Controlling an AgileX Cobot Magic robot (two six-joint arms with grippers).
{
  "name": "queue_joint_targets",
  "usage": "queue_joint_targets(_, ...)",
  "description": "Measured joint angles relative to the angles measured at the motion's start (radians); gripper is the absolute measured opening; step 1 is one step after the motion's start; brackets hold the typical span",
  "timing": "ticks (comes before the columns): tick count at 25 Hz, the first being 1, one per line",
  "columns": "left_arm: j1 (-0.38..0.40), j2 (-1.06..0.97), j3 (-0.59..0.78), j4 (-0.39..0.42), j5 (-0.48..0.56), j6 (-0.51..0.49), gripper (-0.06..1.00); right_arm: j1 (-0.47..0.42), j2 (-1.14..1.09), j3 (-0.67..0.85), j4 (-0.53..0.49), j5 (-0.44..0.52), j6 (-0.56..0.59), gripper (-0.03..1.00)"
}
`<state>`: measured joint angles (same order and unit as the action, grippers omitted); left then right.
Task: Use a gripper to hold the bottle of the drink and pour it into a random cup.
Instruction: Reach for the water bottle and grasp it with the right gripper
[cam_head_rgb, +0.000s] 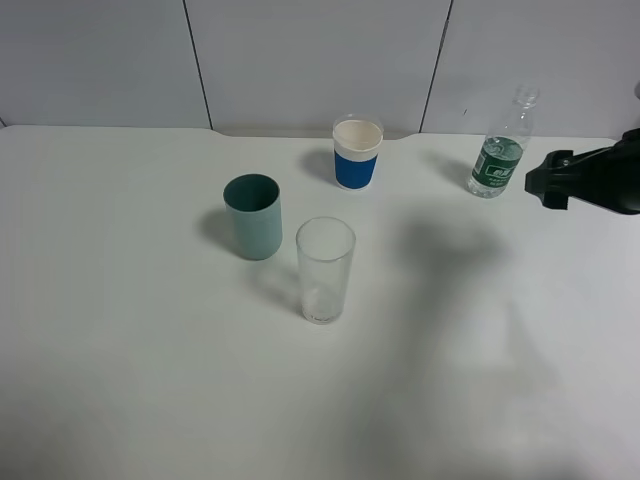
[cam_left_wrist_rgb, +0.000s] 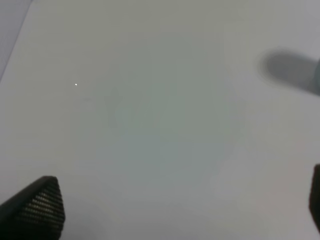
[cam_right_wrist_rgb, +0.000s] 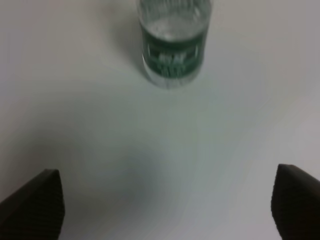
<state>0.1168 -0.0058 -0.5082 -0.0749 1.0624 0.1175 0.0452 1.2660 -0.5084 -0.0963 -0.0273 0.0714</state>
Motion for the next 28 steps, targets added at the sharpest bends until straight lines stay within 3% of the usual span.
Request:
queue_joint_targets(10,0.0,0.0,0.0,0.0,0.0,0.0,0.99,0.0,0.225,0.001,-0.007,-0.234,-0.004,0.82)
queue_joint_targets(19,0.0,0.0,0.0,0.0,0.0,0.0,0.99,0.0,0.467,-0.001,-0.008,-0.529,-0.03,0.82)
queue_joint_targets(28,0.0,0.0,0.0,0.0,0.0,0.0,0.99,-0.002,0.603,-0.001,0.053,-0.739,-0.191,0.82)
